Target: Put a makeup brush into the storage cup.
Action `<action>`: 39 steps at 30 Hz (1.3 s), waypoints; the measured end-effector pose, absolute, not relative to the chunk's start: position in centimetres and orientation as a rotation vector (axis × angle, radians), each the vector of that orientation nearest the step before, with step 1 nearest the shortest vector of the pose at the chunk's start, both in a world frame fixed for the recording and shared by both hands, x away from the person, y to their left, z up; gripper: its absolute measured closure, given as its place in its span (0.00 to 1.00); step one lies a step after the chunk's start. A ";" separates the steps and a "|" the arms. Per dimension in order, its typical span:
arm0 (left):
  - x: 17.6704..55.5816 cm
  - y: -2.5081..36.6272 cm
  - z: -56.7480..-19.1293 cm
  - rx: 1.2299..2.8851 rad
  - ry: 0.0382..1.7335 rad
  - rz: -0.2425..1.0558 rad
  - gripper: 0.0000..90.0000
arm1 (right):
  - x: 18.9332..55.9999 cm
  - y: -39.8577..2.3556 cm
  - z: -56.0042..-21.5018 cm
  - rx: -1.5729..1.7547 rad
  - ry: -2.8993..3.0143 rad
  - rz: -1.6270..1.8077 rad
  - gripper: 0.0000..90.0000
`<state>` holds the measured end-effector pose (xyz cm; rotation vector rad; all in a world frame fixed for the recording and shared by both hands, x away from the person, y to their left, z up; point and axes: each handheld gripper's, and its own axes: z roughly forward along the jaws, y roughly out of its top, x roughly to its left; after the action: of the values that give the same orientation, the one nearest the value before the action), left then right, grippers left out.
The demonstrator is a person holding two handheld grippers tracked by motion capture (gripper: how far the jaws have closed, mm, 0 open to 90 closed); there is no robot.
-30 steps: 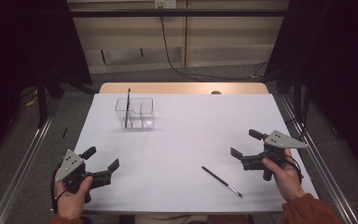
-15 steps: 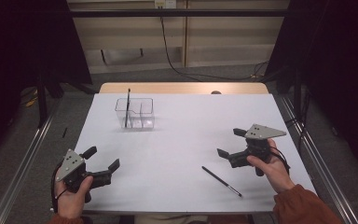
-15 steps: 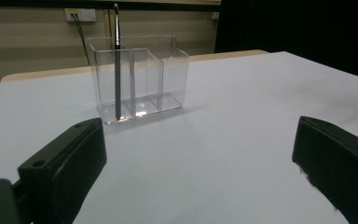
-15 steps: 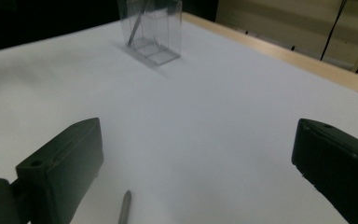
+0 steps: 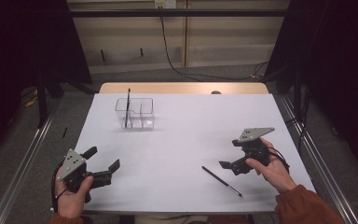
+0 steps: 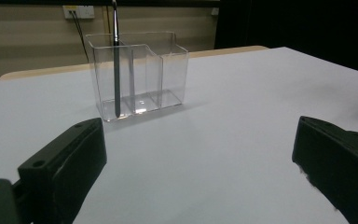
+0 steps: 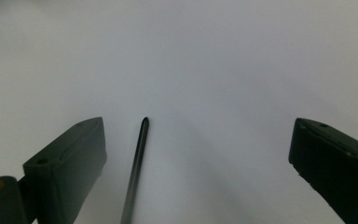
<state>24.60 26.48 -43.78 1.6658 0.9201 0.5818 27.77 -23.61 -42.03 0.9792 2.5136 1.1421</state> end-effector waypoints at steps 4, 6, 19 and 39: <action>24.6 26.4 -43.8 1.671 0.914 0.583 0.03 | 28.0 -23.1 -42.3 0.988 2.606 1.076 0.05; 24.6 26.4 -43.8 1.673 0.913 0.582 0.03 | 28.1 -22.9 -42.3 1.003 2.630 1.033 0.04; 24.6 26.4 -43.7 1.676 0.902 0.585 0.03 | 28.6 -22.4 -42.8 1.075 2.873 0.737 0.08; 24.7 26.5 -43.8 1.683 0.920 0.595 0.03 | 27.7 -20.3 -43.6 0.964 3.065 0.419 0.35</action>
<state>24.73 26.52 -43.79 1.6827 0.9196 0.5954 27.74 -20.26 -43.64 0.9635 3.0654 0.4189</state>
